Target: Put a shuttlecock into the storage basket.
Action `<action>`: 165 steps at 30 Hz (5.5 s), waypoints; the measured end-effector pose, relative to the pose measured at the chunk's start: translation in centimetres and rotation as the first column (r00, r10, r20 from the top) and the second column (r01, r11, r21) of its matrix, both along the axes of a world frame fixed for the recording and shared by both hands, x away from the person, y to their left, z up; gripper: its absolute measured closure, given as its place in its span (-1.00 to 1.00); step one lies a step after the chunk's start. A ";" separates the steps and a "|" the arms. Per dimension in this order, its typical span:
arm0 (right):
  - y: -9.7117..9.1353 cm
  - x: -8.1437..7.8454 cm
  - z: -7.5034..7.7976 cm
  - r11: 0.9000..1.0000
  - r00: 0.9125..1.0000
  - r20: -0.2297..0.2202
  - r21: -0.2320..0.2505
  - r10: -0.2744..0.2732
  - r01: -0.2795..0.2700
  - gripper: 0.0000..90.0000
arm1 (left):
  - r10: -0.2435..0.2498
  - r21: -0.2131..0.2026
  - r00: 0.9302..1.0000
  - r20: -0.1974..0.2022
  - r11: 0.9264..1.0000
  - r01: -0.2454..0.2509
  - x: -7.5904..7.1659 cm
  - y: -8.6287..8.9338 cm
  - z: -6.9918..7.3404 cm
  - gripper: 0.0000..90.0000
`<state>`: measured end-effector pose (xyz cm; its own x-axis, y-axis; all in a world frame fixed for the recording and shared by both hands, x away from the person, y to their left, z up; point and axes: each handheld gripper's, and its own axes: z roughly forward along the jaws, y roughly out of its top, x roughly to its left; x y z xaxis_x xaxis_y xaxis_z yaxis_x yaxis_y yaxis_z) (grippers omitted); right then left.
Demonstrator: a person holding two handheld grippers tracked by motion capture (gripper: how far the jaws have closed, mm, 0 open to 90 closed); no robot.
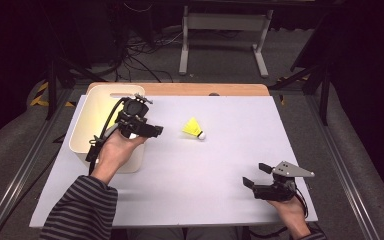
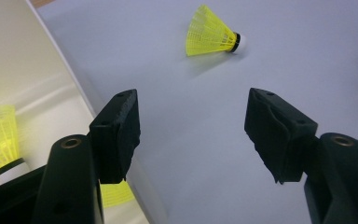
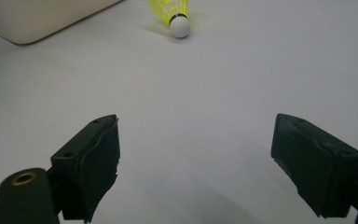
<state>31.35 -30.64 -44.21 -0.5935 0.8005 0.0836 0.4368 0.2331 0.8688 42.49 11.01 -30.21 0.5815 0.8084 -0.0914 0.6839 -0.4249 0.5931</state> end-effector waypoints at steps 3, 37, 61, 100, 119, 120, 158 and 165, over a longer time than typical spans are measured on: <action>0.0 0.0 0.0 1.000 1.000 0.000 0.000 0.002 -0.002 -0.64 | -0.010 -0.002 1.000 0.000 1.000 0.010 -0.1 -0.3 -0.1 -0.19; 0.1 -0.1 0.0 1.000 1.000 0.003 -0.005 0.008 -0.008 -0.64 | -0.077 -0.030 0.997 -0.028 0.997 0.076 -0.4 -4.9 -2.9 -0.27; 0.0 -0.1 0.0 1.000 1.000 0.005 -0.001 0.006 -0.006 -0.64 | -0.055 -0.043 0.996 -0.076 0.998 0.052 1.7 -6.3 -4.8 -0.28; -0.2 0.1 0.0 0.999 0.999 0.027 -0.037 -0.018 0.019 -0.64 | -0.006 -0.053 0.994 -0.109 0.999 0.000 5.7 -7.1 -7.2 -0.18; -0.1 0.1 0.0 0.999 1.000 0.020 -0.034 -0.009 0.009 -0.64 | 0.020 -0.073 0.993 -0.120 0.997 -0.029 7.3 -7.2 -8.2 -0.23; -0.1 0.1 -0.1 0.999 1.000 0.022 -0.035 -0.008 0.009 -0.64 | 0.018 -0.076 0.993 -0.121 0.997 -0.027 7.4 -7.2 -8.3 -0.24; 0.1 0.3 -0.4 0.999 1.000 -0.008 -0.054 -0.005 0.004 -0.64 | 0.009 -0.152 0.987 -0.161 0.988 -0.034 10.1 -8.1 -9.9 0.03; 0.1 0.3 -0.4 0.998 1.000 -0.010 -0.056 0.001 -0.001 -0.64 | 0.002 -0.163 0.987 -0.162 0.986 -0.029 10.3 -8.4 -9.8 0.10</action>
